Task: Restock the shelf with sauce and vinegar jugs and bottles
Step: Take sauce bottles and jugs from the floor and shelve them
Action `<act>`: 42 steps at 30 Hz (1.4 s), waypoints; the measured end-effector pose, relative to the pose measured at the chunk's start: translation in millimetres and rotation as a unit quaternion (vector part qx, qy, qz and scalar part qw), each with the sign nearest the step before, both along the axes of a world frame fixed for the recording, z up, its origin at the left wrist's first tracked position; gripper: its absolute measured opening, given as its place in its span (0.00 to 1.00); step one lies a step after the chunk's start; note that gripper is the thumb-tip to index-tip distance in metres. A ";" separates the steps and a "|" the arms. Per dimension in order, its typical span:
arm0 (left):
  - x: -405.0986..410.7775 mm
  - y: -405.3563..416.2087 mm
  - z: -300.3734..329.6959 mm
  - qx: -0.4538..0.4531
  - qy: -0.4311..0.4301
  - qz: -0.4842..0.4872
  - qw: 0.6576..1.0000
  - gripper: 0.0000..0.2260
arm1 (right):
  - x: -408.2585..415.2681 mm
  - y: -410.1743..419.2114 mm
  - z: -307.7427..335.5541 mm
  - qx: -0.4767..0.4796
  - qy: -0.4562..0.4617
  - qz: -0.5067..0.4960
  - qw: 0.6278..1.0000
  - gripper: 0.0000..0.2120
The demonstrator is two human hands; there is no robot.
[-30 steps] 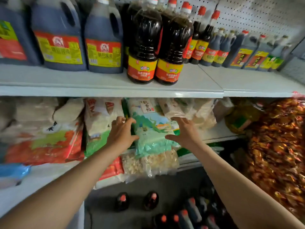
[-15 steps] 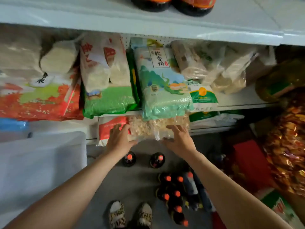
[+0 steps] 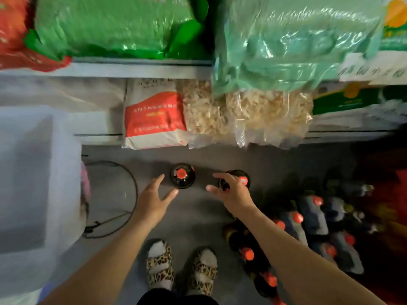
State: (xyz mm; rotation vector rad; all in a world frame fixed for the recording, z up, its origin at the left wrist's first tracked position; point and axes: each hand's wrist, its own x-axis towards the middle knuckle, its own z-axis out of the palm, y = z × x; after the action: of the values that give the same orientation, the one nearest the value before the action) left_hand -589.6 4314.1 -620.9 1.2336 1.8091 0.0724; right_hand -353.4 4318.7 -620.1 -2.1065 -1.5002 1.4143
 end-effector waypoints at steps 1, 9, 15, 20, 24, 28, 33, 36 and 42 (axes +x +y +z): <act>0.7 1.8 -23.5 -0.009 -0.011 0.009 1.000 0.32 | -2.1 4.3 -23.1 -0.011 0.008 0.005 1.000 0.26; 10.0 21.3 -192.9 -0.019 -0.078 0.095 0.992 0.42 | -22.2 47.1 -178.8 -0.032 0.069 0.042 0.996 0.31; 1.1 29.1 -251.8 0.042 -0.213 0.148 0.965 0.51 | -30.5 52.7 -237.3 -0.051 0.195 0.077 0.977 0.42; -1.9 34.2 -268.3 0.058 -0.261 0.161 0.950 0.38 | -28.7 60.4 -256.5 -0.077 0.242 0.088 0.963 0.44; 1.0 36.0 -263.7 0.072 -0.266 0.171 0.946 0.36 | -31.7 59.8 -266.0 -0.054 0.244 0.043 0.967 0.38; 1.3 44.0 -246.5 0.054 -0.285 0.172 0.941 0.36 | -41.0 57.2 -253.8 -0.062 0.267 -0.019 0.962 0.34; 8.3 23.3 -207.1 -0.054 -0.284 0.222 0.931 0.40 | -46.1 19.4 -212.9 -0.104 0.245 -0.099 0.959 0.39; 15.6 9.1 -171.6 -0.090 -0.269 0.233 0.930 0.39 | -41.0 -5.4 -173.6 -0.124 0.229 -0.124 0.958 0.40; 34.0 0.9 -62.0 -0.133 -0.257 0.218 0.932 0.49 | -30.9 -30.0 -64.3 -0.105 0.220 -0.158 0.957 0.33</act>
State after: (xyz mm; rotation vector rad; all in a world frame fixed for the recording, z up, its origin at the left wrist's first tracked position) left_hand -555.6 4315.1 -683.0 0.5354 1.5298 0.3566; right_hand -384.3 4288.6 -684.4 -1.8573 -0.8393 1.8155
